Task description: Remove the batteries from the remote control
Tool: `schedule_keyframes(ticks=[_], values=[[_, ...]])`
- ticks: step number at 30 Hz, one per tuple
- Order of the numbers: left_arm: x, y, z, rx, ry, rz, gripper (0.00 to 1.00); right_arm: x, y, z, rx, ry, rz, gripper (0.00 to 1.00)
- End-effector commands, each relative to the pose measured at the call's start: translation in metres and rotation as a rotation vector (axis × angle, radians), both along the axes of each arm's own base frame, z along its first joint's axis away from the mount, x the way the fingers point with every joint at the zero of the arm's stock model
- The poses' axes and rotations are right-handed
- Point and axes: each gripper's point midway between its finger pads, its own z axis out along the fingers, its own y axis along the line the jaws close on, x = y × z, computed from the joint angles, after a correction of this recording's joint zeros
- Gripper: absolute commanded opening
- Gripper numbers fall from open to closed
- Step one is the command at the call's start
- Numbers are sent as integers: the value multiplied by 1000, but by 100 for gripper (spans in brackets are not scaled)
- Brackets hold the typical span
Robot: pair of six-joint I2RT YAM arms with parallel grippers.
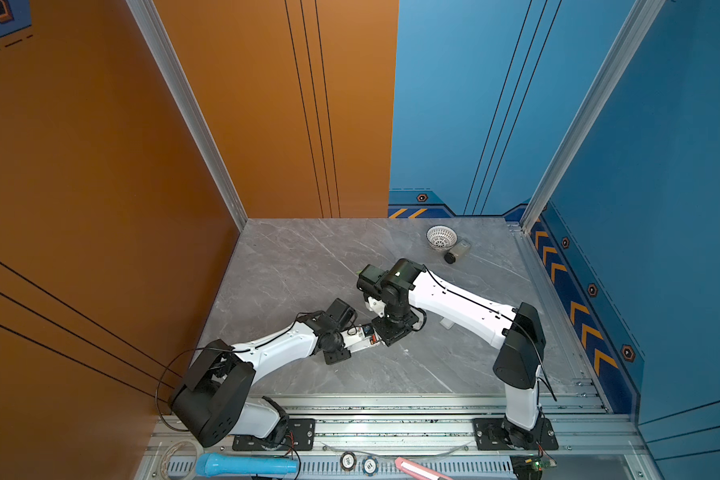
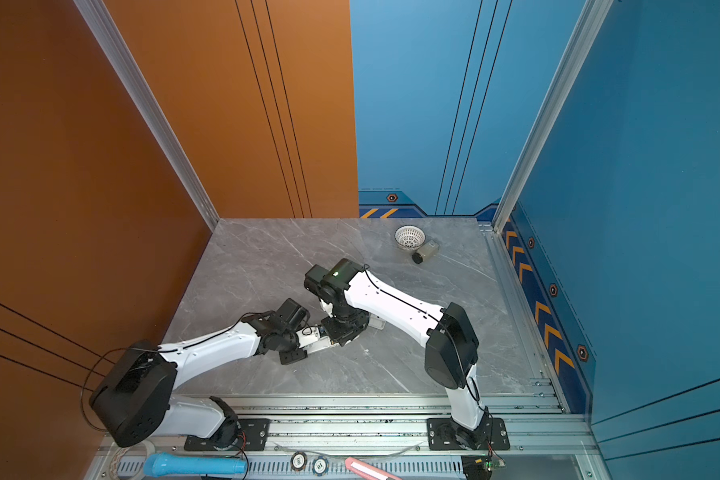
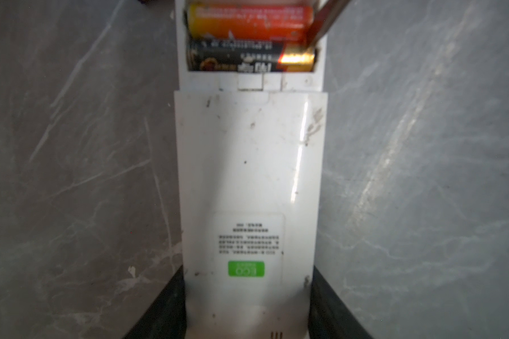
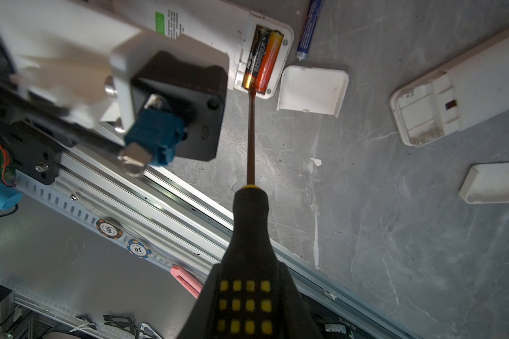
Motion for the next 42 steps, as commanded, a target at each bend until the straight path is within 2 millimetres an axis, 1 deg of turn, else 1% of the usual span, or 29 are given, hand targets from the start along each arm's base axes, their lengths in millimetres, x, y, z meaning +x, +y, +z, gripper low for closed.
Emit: schedule_keyframes(ticks=[1, 3, 11, 17, 22, 25, 33, 42], values=[[-17, 14, -19, 87, 74, -12, 7, -7, 11, -3, 18, 45, 33, 0], [-17, 14, -18, 89, 72, -13, 6, -9, 13, -1, 25, 48, 36, 0], [-16, 14, -19, 96, 71, -11, 4, -13, 10, -2, 3, 59, 56, 0], [-15, 13, -18, 96, 68, -11, 3, -4, 1, -1, -45, 13, 37, 0], [-16, 12, -18, 94, 67, -14, 2, 7, 8, 13, -12, -42, 24, 0], [-17, 13, -19, 100, 70, -16, 0, 11, 6, 16, -18, -61, 17, 0], [-16, 13, -19, 103, 68, -14, 0, 8, 0, 6, -67, -38, 39, 0], [-15, 13, -19, 109, 64, -10, 0, 8, 2, 0, -77, -25, 47, 0]])
